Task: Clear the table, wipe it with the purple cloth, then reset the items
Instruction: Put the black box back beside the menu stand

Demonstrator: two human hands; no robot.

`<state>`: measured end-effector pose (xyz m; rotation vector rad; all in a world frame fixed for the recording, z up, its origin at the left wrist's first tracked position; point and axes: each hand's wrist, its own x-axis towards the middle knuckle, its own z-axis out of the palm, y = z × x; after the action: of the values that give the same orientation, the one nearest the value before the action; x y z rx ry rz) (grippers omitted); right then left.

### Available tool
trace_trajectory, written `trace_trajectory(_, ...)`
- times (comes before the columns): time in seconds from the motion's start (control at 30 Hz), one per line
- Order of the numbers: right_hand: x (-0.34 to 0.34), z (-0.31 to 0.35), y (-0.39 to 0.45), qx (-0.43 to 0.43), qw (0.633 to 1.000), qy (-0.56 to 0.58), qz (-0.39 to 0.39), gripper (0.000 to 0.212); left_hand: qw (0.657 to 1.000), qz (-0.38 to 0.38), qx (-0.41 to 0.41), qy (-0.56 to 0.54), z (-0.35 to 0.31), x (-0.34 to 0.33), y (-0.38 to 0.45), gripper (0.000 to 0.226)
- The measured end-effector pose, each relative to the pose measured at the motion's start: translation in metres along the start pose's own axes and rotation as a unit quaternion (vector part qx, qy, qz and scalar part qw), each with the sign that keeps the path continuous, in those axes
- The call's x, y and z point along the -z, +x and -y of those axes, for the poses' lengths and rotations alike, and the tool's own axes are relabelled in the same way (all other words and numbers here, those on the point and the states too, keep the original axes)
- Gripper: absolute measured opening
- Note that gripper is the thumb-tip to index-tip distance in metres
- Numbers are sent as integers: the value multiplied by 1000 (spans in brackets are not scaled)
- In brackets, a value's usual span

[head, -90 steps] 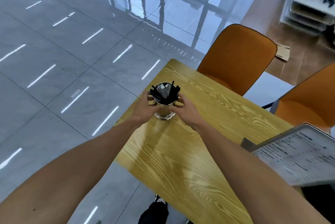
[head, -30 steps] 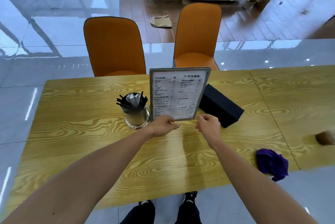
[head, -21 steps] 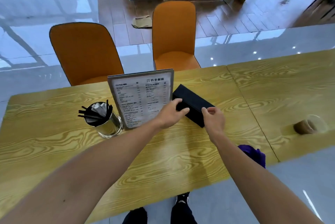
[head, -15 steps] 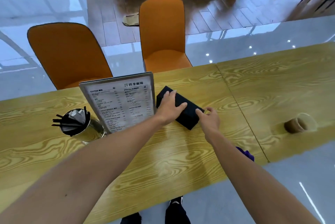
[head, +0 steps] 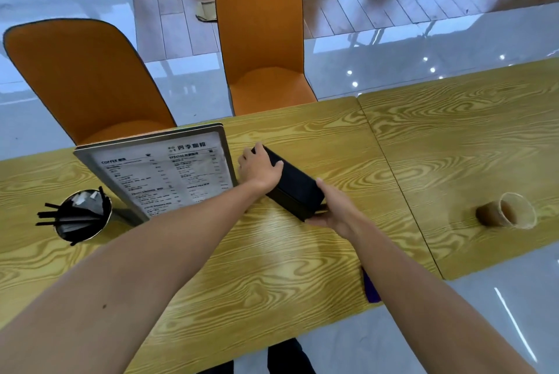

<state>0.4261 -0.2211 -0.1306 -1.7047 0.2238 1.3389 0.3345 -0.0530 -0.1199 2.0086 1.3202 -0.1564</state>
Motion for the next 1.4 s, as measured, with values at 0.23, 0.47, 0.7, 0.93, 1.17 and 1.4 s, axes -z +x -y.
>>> trace_trajectory(0.23, 8, 21, 1, -7, 998, -35, -60, 34, 998, 15, 41, -36, -7, 5, -6, 65)
trace_trajectory(0.47, 24, 38, 6, 133, 984, -53, -110, 39, 980, -49, 77, -175, 11, -13, -36, 52)
trace_trajectory(0.7, 33, 1, 6, 184, 971, -129, -83, 48, 958, -68, 133, -246, 39, -46, -70, 26)
trace_trajectory(0.93, 32, -23, 18, 178, 969, -157, -67, 58, 957, -105, 147, -227, 74, -62, -88, 10)
trace_trajectory(1.17, 21, -27, 28, 177, 968, -168, -61, 63, 948, -137, 144, -247, 87, -59, -89, 8)
trace_trajectory(1.4, 14, -20, 33, 182, 965, -183, -55, 62, 958, -130, 125, -223, 97, -55, -82, 20)
